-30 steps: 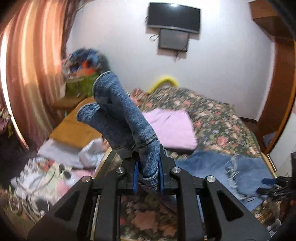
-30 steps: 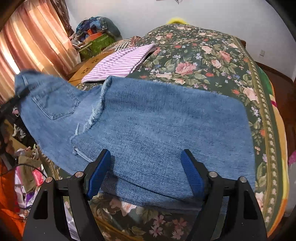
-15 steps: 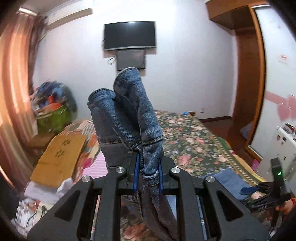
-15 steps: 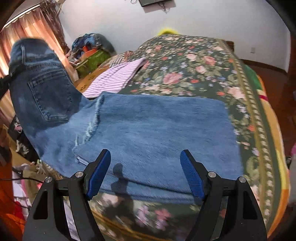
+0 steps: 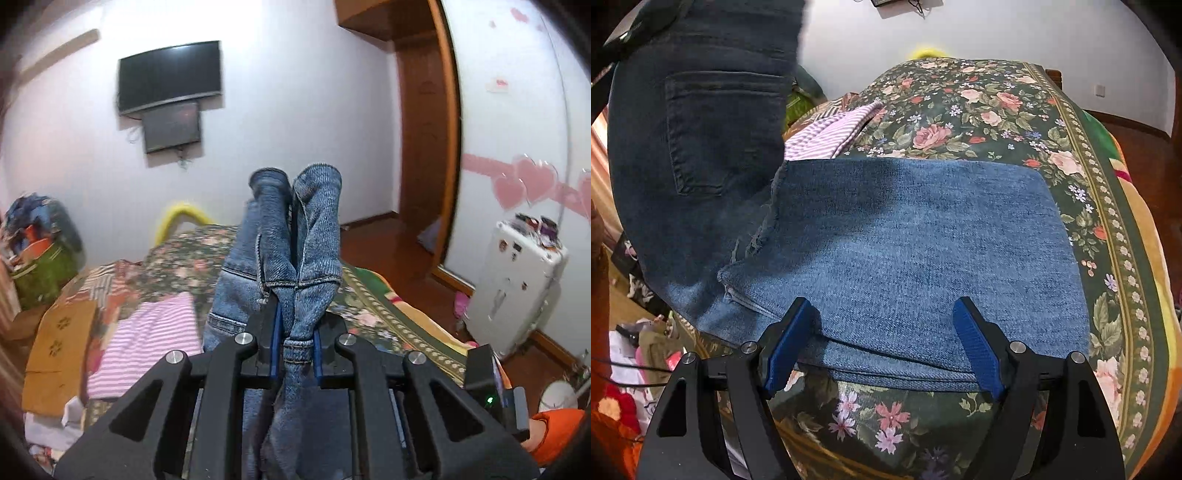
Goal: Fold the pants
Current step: 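Fold the held legs over the jeans with the left gripper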
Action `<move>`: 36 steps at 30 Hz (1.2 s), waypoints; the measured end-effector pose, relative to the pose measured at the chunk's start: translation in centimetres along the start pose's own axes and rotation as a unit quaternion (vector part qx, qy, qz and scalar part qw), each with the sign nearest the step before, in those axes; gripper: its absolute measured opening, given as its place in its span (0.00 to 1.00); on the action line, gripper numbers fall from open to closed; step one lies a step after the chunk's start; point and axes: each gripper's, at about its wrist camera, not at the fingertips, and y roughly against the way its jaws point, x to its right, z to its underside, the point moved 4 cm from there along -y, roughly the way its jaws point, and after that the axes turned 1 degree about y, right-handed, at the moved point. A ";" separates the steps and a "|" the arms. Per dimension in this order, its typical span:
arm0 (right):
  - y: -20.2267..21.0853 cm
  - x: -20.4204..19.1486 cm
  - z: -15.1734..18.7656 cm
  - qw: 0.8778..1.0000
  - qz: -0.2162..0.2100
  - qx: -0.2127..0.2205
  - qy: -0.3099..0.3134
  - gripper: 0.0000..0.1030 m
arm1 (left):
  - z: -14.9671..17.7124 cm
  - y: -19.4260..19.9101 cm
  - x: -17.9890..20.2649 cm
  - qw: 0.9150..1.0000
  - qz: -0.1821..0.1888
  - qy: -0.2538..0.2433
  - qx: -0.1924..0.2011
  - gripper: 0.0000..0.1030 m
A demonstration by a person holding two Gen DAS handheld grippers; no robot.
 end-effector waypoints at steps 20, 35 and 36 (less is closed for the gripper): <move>2.6 2.4 0.2 0.999 -0.019 0.020 -0.039 0.72 | 7.7 -9.9 9.1 0.980 0.116 -0.036 -0.156 0.12; 2.4 9.8 2.9 0.991 0.013 0.012 -0.131 0.72 | 12.1 -12.8 10.8 0.953 0.135 -0.022 -0.270 0.16; 2.6 9.9 2.8 0.992 0.019 0.014 -0.127 0.72 | 12.5 -13.0 10.8 0.951 0.134 -0.016 -0.278 0.17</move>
